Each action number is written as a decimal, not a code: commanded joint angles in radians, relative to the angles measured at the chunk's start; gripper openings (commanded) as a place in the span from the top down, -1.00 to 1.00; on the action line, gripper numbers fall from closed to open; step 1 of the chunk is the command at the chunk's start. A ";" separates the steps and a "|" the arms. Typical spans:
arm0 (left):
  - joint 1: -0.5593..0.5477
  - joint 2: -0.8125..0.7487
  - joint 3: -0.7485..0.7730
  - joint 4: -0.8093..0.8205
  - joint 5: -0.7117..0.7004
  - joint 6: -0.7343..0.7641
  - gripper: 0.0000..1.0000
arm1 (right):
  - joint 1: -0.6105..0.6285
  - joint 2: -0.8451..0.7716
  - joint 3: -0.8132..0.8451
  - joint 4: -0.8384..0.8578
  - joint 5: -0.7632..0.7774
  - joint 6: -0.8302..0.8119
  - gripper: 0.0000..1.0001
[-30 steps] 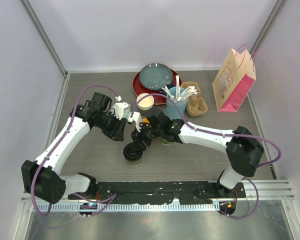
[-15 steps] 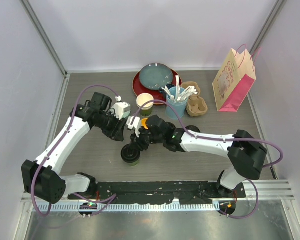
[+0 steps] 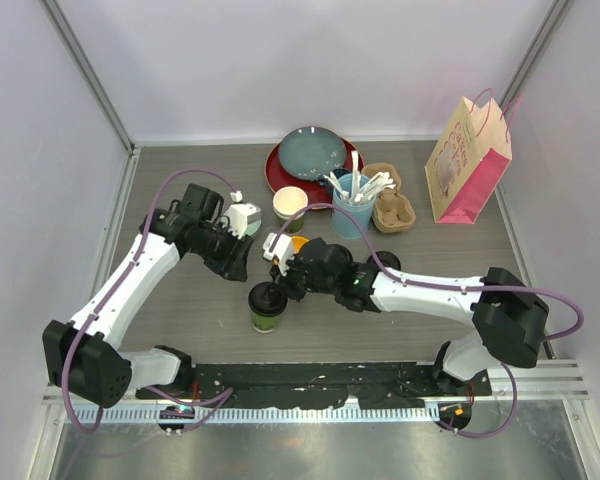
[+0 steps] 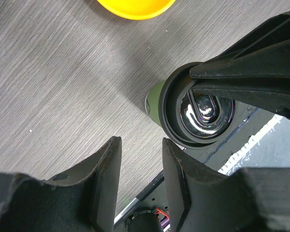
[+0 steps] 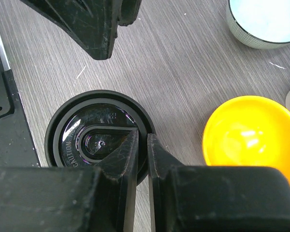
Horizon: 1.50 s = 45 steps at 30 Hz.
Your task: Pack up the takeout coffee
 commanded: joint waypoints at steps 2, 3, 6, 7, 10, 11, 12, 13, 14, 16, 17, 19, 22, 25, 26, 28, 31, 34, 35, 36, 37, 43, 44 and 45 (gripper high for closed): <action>0.003 -0.009 0.043 0.014 -0.009 -0.008 0.14 | 0.009 -0.053 0.021 -0.040 0.049 0.047 0.81; 0.003 -0.009 0.044 0.015 -0.011 -0.005 0.15 | 0.010 -0.057 0.027 -0.043 0.049 0.050 0.83; 0.003 -0.009 0.046 0.015 -0.014 -0.005 0.14 | 0.013 -0.080 0.033 -0.054 0.058 0.054 0.96; 0.003 -0.009 0.047 0.017 -0.015 -0.005 0.14 | 0.015 -0.087 0.033 -0.055 0.060 0.051 0.98; 0.004 -0.009 0.047 0.015 -0.015 -0.003 0.15 | 0.018 -0.113 0.034 -0.060 0.069 0.048 0.98; 0.004 -0.009 0.047 0.015 -0.015 -0.005 0.15 | 0.018 -0.119 0.034 -0.063 0.071 0.048 0.98; 0.003 -0.009 0.047 0.017 -0.018 -0.003 0.14 | 0.018 -0.129 0.041 -0.066 0.075 0.048 0.98; 0.003 -0.009 0.049 0.018 -0.017 -0.003 0.14 | 0.020 -0.136 0.047 -0.080 0.080 0.050 0.98; 0.004 -0.009 0.049 0.017 -0.018 -0.003 0.14 | 0.018 -0.139 0.054 -0.093 0.089 0.051 0.98; 0.003 -0.007 0.050 0.018 -0.020 -0.003 0.15 | 0.018 -0.156 0.091 -0.150 0.100 0.056 0.98; 0.003 -0.004 0.052 0.017 -0.021 -0.003 0.15 | 0.018 -0.160 0.122 -0.168 0.136 0.057 0.98; 0.004 -0.006 0.053 0.018 -0.024 -0.005 0.15 | 0.018 -0.179 0.162 -0.233 0.167 0.057 0.98; 0.004 -0.007 0.058 0.018 -0.027 -0.003 0.14 | 0.018 -0.215 0.237 -0.320 0.218 0.051 0.98; 0.004 -0.012 0.064 0.021 -0.034 -0.003 0.13 | 0.001 -0.241 0.303 -0.411 0.307 0.047 0.98; 0.004 -0.012 0.066 0.023 -0.037 -0.005 0.13 | -0.006 -0.248 0.327 -0.432 0.348 0.047 0.98; 0.004 -0.015 0.070 0.023 -0.037 -0.005 0.12 | -0.032 -0.267 0.343 -0.481 0.389 0.047 0.98; 0.004 -0.015 0.073 0.021 -0.041 -0.006 0.12 | -0.104 -0.294 0.363 -0.534 0.443 0.062 0.98; 0.004 -0.015 0.075 0.023 -0.044 -0.006 0.11 | -0.208 -0.346 0.370 -0.572 0.465 0.097 0.98; 0.004 -0.015 0.075 0.020 -0.046 -0.005 0.11 | -0.229 -0.370 0.369 -0.584 0.485 0.099 0.98; 0.004 -0.013 0.075 0.020 -0.046 -0.003 0.11 | -0.250 -0.386 0.369 -0.613 0.509 0.099 0.98; 0.004 -0.017 0.076 0.020 -0.047 -0.005 0.11 | -0.288 -0.398 0.370 -0.629 0.518 0.100 0.98; 0.004 -0.010 0.086 0.026 -0.046 -0.002 0.10 | -0.428 -0.481 0.323 -0.732 0.595 0.126 0.98; 0.004 -0.007 0.086 0.026 -0.043 -0.002 0.10 | -0.463 -0.490 0.309 -0.741 0.623 0.125 0.98; 0.004 -0.007 0.087 0.029 -0.044 -0.002 0.10 | -0.492 -0.502 0.292 -0.741 0.633 0.123 0.98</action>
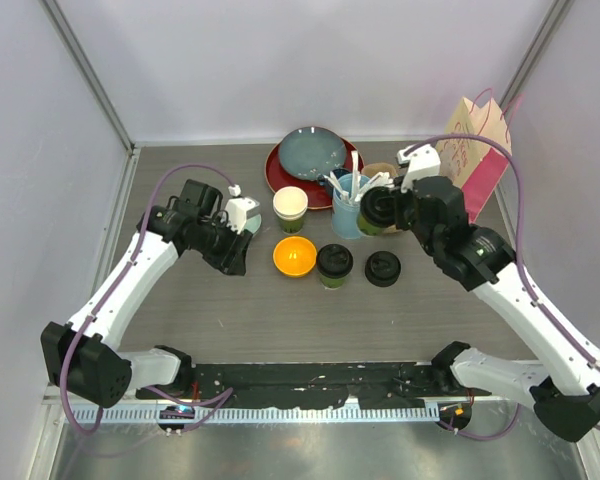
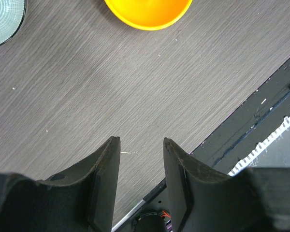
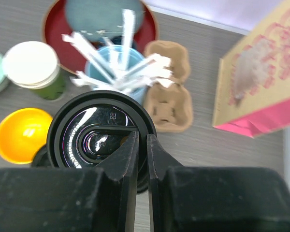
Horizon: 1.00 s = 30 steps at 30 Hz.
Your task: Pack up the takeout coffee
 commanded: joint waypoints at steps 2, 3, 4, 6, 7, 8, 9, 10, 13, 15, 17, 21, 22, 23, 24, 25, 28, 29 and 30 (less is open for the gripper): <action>0.006 -0.006 0.051 0.027 0.002 -0.002 0.11 | -0.208 -0.059 -0.078 -0.039 0.066 0.023 0.98; 0.006 -0.006 0.051 0.030 0.003 -0.003 0.11 | -0.251 -0.056 -0.092 -0.030 0.042 0.023 0.98; 0.004 -0.006 0.051 0.032 0.003 -0.003 0.10 | -0.288 -0.056 -0.121 -0.016 0.008 0.023 0.98; 0.006 -0.007 0.053 0.035 0.003 -0.002 0.11 | -0.406 -0.048 -0.155 0.037 -0.039 0.025 0.98; 0.006 -0.007 0.053 0.035 0.005 -0.002 0.10 | -0.446 -0.039 -0.189 0.059 -0.084 0.029 0.98; 0.004 -0.010 0.053 0.037 0.005 -0.003 0.10 | -0.477 -0.031 -0.204 0.100 -0.098 0.031 0.98; 0.006 -0.012 0.051 0.038 0.002 -0.003 0.10 | -0.525 -0.022 -0.219 0.119 -0.101 0.032 0.98; 0.004 -0.012 0.051 0.041 0.003 -0.003 0.10 | -0.543 -0.001 -0.242 0.134 -0.104 0.038 0.98; 0.004 -0.009 0.047 0.053 -0.013 -0.003 0.08 | -0.593 0.038 -0.273 0.177 -0.110 0.052 0.98; 0.004 -0.007 0.044 0.061 -0.029 -0.006 0.09 | -0.616 0.058 -0.282 0.197 -0.097 0.054 0.98; 0.004 -0.006 0.044 0.070 -0.030 -0.008 0.08 | -0.624 0.073 -0.298 0.218 -0.090 0.060 0.98; 0.004 0.002 0.053 0.086 -0.026 -0.012 0.08 | -0.629 0.099 -0.350 0.258 -0.051 0.063 0.98; 0.004 0.000 0.056 0.086 -0.023 -0.011 0.08 | -0.627 0.104 -0.353 0.264 -0.044 0.064 0.98; 0.004 0.002 0.059 0.090 -0.023 -0.009 0.08 | -0.627 0.113 -0.356 0.267 -0.041 0.064 0.98; 0.004 0.002 0.060 0.089 -0.021 -0.008 0.08 | -0.629 0.127 -0.367 0.272 -0.028 0.063 0.98; 0.004 0.002 0.062 0.089 -0.021 -0.006 0.08 | -0.630 0.131 -0.373 0.287 -0.026 0.063 0.98; 0.004 0.002 0.067 0.089 -0.023 -0.003 0.08 | -0.630 0.148 -0.387 0.300 -0.023 0.066 0.98; 0.004 0.003 0.068 0.087 -0.021 -0.002 0.08 | -0.630 0.151 -0.388 0.298 -0.021 0.066 0.98; 0.004 0.003 0.070 0.087 -0.021 -0.002 0.08 | -0.630 0.155 -0.387 0.298 -0.021 0.067 0.96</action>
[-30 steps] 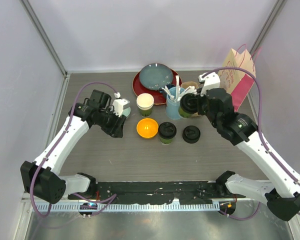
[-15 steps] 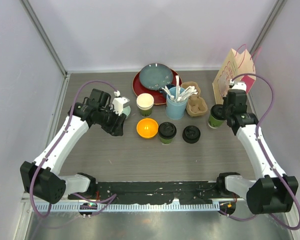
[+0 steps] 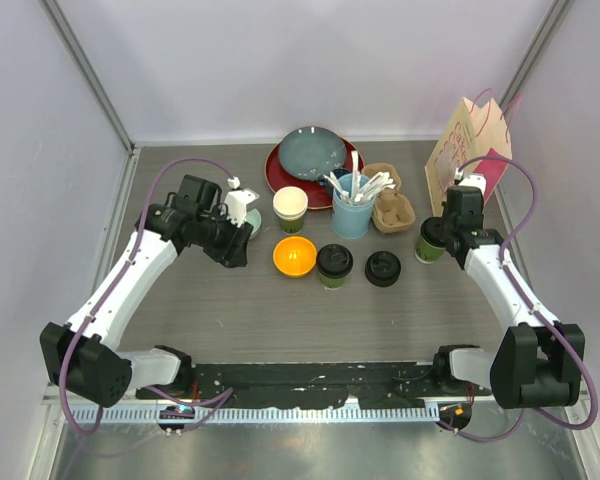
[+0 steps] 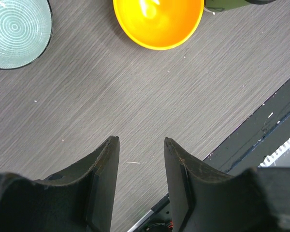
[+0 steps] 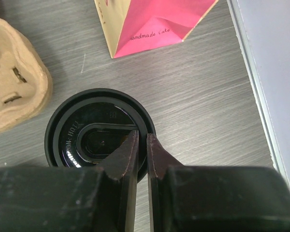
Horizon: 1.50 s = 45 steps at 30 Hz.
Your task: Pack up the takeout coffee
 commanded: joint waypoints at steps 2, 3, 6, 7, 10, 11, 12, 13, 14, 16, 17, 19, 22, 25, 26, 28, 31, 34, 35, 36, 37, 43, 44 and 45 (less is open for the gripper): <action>0.006 0.002 0.046 0.040 0.005 0.000 0.08 | -0.005 0.010 0.001 0.071 0.040 0.020 0.79; 0.006 0.001 0.046 0.040 0.005 0.000 0.08 | -0.005 0.011 0.004 0.068 0.040 0.020 0.44; 0.004 0.001 0.046 0.040 0.006 0.002 0.08 | -0.005 0.011 0.029 0.038 0.029 0.024 0.01; 0.006 0.001 0.048 0.040 0.006 0.002 0.08 | -0.005 0.002 0.039 0.013 0.026 0.026 -0.04; 0.004 0.005 0.051 0.037 0.005 0.003 0.07 | -0.005 -0.039 0.090 -0.024 -0.006 0.026 -0.22; 0.004 0.007 0.054 0.035 0.006 0.005 0.07 | -0.005 -0.080 0.105 -0.030 -0.020 0.021 -0.33; 0.004 0.011 0.056 0.034 0.006 0.005 0.07 | -0.005 -0.107 0.145 -0.033 -0.060 0.014 -0.49; 0.004 0.018 0.059 0.032 0.006 0.005 0.07 | -0.005 -0.122 0.167 -0.035 -0.087 -0.014 -0.53; 0.004 0.024 0.062 0.032 0.008 0.005 0.07 | -0.005 -0.147 0.191 -0.035 -0.109 -0.032 -0.54; 0.004 0.033 0.068 0.031 0.006 0.002 0.07 | -0.005 -0.138 0.291 -0.062 -0.190 -0.081 -0.59; 0.006 0.042 0.077 0.032 0.005 0.003 0.07 | -0.005 -0.118 0.335 -0.082 -0.207 -0.109 -0.62; 0.004 0.050 0.085 0.028 0.000 0.000 0.07 | -0.005 -0.017 0.495 -0.158 -0.227 -0.133 -0.63; 0.004 0.054 0.109 0.018 -0.007 0.002 0.06 | -0.010 0.146 0.720 -0.237 -0.197 -0.143 -0.63; 0.006 0.057 0.119 0.012 -0.012 0.003 0.06 | -0.070 0.272 0.890 -0.233 -0.201 -0.143 -0.68; 0.006 0.057 0.120 0.011 -0.014 0.003 0.06 | -0.097 0.308 0.933 -0.237 -0.204 -0.129 -0.69; 0.006 0.065 0.123 0.009 -0.015 0.002 0.05 | -0.119 0.390 1.036 -0.246 -0.209 -0.129 -0.70; 0.004 0.071 0.129 0.008 -0.017 -0.001 0.05 | -0.146 0.475 1.122 -0.258 -0.239 -0.161 -0.70; 0.004 0.077 0.135 0.006 -0.021 -0.003 0.05 | -0.173 0.546 1.202 -0.306 -0.348 -0.176 -0.67; 0.004 0.080 0.135 0.006 -0.021 -0.003 0.05 | -0.174 0.589 1.217 -0.317 -0.354 -0.189 -0.64; 0.004 0.081 0.137 0.006 -0.020 -0.005 0.05 | -0.174 0.603 1.236 -0.326 -0.356 -0.198 -0.62; 0.004 0.085 0.142 0.005 -0.020 -0.006 0.05 | -0.174 0.618 1.242 -0.337 -0.356 -0.210 -0.60; 0.006 0.085 0.148 0.002 -0.023 -0.006 0.05 | -0.176 0.720 1.262 -0.344 -0.315 -0.290 -0.50; 0.004 0.085 0.148 0.000 -0.023 -0.008 0.05 | -0.176 0.732 1.280 -0.349 -0.318 -0.304 -0.47; 0.004 0.084 0.146 0.002 -0.023 -0.006 0.05 | -0.176 0.756 1.291 -0.364 -0.328 -0.314 -0.42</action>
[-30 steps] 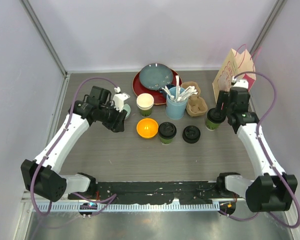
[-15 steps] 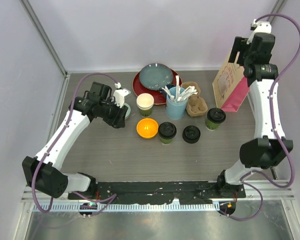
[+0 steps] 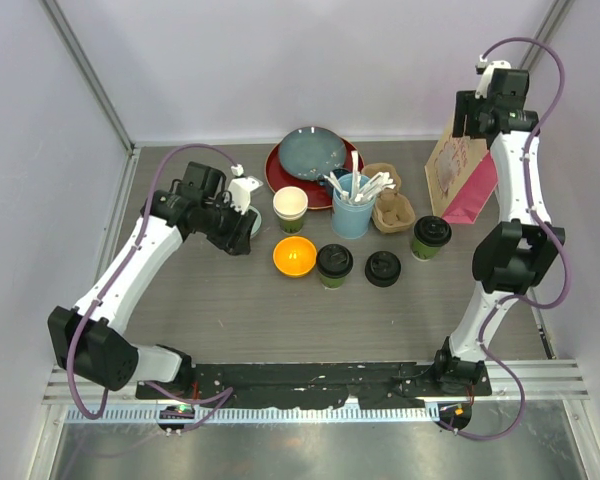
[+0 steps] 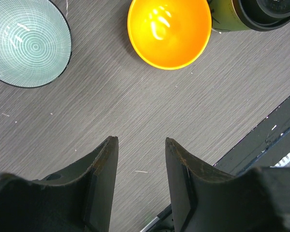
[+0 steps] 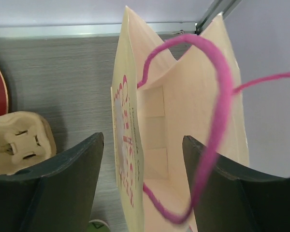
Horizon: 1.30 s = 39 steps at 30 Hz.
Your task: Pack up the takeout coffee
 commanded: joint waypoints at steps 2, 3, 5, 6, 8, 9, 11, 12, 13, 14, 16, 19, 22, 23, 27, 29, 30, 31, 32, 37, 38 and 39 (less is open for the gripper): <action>0.004 -0.006 0.040 -0.003 -0.001 -0.006 0.05 | 0.001 0.056 0.098 -0.033 -0.010 -0.109 -0.20; 0.004 -0.006 0.040 -0.003 0.000 -0.008 0.05 | 0.001 0.062 0.098 -0.036 -0.005 -0.121 -0.07; 0.004 -0.008 0.038 -0.004 0.000 -0.006 0.05 | 0.001 0.061 0.092 -0.036 -0.001 -0.161 0.31; 0.004 -0.009 0.037 -0.004 -0.001 -0.006 0.05 | 0.001 0.061 0.091 -0.034 0.001 -0.175 0.44; 0.004 -0.012 0.038 -0.003 -0.001 -0.006 0.05 | 0.001 0.053 0.091 -0.030 -0.002 -0.196 0.74; 0.004 -0.015 0.037 -0.006 -0.001 -0.005 0.05 | 0.001 0.047 0.094 -0.022 -0.007 -0.217 0.82; 0.004 -0.020 0.037 -0.007 -0.007 -0.003 0.05 | 0.001 0.030 0.115 -0.008 -0.016 -0.234 0.98; 0.004 -0.026 0.037 -0.007 -0.009 -0.002 0.05 | 0.001 0.023 0.126 0.009 -0.007 -0.236 0.98; 0.006 -0.031 0.035 -0.007 -0.009 -0.002 0.05 | 0.001 0.015 0.138 0.022 0.002 -0.236 0.98; 0.004 -0.032 0.035 -0.004 -0.019 -0.005 0.05 | 0.001 -0.006 0.169 0.035 0.033 -0.236 0.98; 0.007 -0.043 0.032 0.010 -0.033 -0.008 0.05 | 0.002 -0.037 0.197 0.088 0.051 -0.239 0.98; 0.026 -0.047 0.034 0.016 -0.041 -0.023 0.04 | 0.020 -0.118 0.236 0.179 0.055 -0.238 0.98; 0.055 -0.038 0.044 0.017 -0.039 -0.034 0.03 | 0.113 -0.220 0.233 0.268 0.036 -0.294 0.98; 0.075 -0.035 0.047 0.019 -0.041 -0.037 0.03 | 0.152 -0.246 0.233 0.282 0.038 -0.320 0.98; 0.145 -0.026 0.052 0.025 -0.035 -0.061 0.04 | 0.425 -0.354 0.235 0.279 -0.007 -0.428 0.98; 0.211 -0.026 0.052 0.031 -0.023 -0.070 0.03 | 0.576 -0.382 0.224 0.262 -0.089 -0.455 0.98; 0.237 -0.028 0.054 0.034 -0.015 -0.078 0.03 | 0.624 -0.396 0.214 0.256 -0.100 -0.455 0.98; 0.266 -0.028 0.054 0.036 -0.006 -0.089 0.03 | 0.667 -0.413 0.203 0.253 -0.111 -0.462 0.98; 0.329 -0.028 0.057 0.033 0.016 -0.093 0.03 | 0.722 -0.419 0.183 0.250 -0.111 -0.469 0.98; 0.523 -0.031 0.069 0.031 0.092 -0.117 0.03 | 1.048 -0.384 0.184 0.095 -0.131 -0.584 0.98; 0.570 -0.032 0.069 0.033 0.097 -0.123 0.03 | 1.085 -0.360 0.195 0.066 -0.120 -0.595 0.98; 0.592 -0.034 0.075 0.037 0.099 -0.124 0.03 | 1.129 -0.346 0.198 0.022 -0.105 -0.606 0.98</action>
